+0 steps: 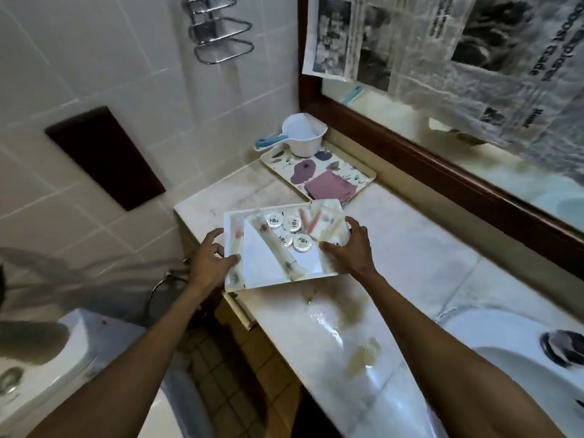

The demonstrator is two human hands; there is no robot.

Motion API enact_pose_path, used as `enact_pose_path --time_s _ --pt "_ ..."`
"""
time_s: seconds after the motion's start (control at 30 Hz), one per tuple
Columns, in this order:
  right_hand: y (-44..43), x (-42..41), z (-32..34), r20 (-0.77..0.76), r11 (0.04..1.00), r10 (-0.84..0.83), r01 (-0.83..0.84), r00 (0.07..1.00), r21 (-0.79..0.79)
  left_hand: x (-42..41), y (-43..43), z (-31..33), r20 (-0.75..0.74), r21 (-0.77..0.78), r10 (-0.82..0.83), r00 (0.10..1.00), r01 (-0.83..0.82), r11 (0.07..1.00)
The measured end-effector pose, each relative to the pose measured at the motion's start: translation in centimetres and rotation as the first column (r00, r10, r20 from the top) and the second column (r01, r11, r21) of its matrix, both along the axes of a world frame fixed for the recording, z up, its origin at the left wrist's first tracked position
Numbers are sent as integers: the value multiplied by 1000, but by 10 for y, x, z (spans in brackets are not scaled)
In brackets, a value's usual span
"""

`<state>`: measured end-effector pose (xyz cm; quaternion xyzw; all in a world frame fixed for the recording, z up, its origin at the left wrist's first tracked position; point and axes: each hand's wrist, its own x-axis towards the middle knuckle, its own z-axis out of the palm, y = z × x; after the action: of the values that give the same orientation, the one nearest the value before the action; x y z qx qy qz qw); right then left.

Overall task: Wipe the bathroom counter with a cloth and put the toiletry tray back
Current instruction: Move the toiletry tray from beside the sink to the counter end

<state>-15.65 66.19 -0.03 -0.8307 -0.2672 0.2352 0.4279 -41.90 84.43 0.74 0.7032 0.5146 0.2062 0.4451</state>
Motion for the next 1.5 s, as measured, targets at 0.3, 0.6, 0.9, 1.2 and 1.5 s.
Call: enact_pose_path --time_s 0.3,0.6,0.9,1.2,1.5 --pt "120 8 -1 23 976 218 -219 976 9 -14 92 -12 -90 -17 114 989 -116 993" --pt "192 7 -15 -43 824 501 -492 864 -282 -24 159 -41 -147 -118 147 978 -165 979" --pt "231 -2 -22 64 809 538 -494 840 -320 -25 187 -66 -183 -152 139 973 -168 974" --pt "255 11 -40 92 921 351 -327 932 -211 -18 198 -71 -156 -228 133 979 -166 959" --pt "265 15 -42 106 964 259 -250 960 -94 -11 202 -58 -230 -132 120 966 -153 979"
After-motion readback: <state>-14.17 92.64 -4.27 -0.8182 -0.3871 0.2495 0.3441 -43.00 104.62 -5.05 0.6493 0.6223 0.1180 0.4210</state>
